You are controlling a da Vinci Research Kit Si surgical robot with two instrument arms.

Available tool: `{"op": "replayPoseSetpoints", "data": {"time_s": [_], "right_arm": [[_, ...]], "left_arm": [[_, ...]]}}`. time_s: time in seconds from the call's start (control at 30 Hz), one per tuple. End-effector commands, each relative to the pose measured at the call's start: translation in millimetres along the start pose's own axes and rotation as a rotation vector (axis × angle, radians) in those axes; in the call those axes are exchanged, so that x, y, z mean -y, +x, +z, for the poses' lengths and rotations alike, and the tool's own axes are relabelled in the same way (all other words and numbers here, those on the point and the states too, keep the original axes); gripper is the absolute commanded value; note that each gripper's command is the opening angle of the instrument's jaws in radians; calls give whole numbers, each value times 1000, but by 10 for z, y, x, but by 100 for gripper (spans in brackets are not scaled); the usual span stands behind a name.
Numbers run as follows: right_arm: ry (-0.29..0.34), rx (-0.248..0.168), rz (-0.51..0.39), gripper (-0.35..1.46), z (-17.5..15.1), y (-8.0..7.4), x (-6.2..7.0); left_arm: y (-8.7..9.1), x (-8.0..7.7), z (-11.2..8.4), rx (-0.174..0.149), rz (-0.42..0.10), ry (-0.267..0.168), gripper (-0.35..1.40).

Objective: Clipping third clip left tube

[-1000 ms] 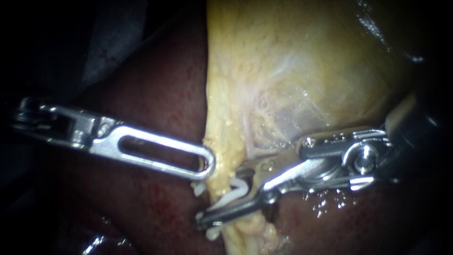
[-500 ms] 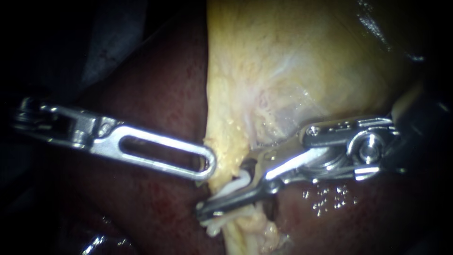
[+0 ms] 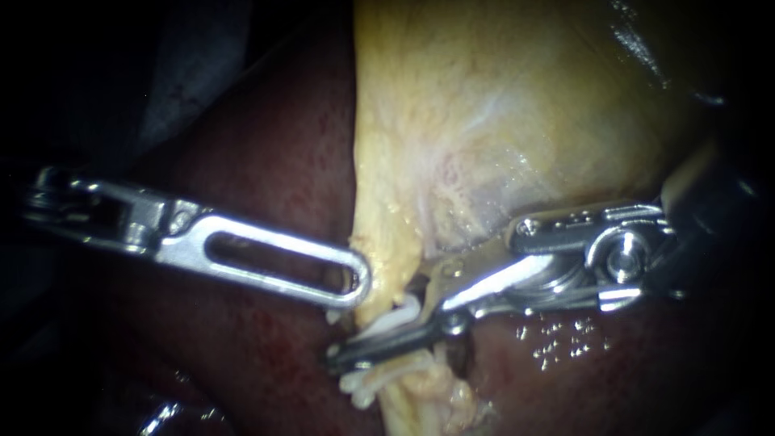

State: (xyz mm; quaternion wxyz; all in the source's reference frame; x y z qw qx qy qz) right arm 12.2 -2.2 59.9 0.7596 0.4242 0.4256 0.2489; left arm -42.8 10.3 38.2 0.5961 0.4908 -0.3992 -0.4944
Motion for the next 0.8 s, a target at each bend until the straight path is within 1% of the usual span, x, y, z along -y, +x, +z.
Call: {"op": "replayPoseSetpoints", "data": {"time_s": [0.03,0.07,0.1,0.2,0.8], "right_arm": [[6,4,12,-24,-3,1,1],[7,4,24,-32,-4,2,2],[8,4,24,-35,-5,2,2],[11,5,36,-35,-5,2,2],[14,7,40,-35,-5,-1,2]], "left_arm": [[0,0,0,0,0,0,-35],[0,0,0,0,0,0,-35],[0,0,0,0,0,0,-35],[0,0,0,0,0,0,-35],[-1,0,2,1,0,-1,-35]]}}
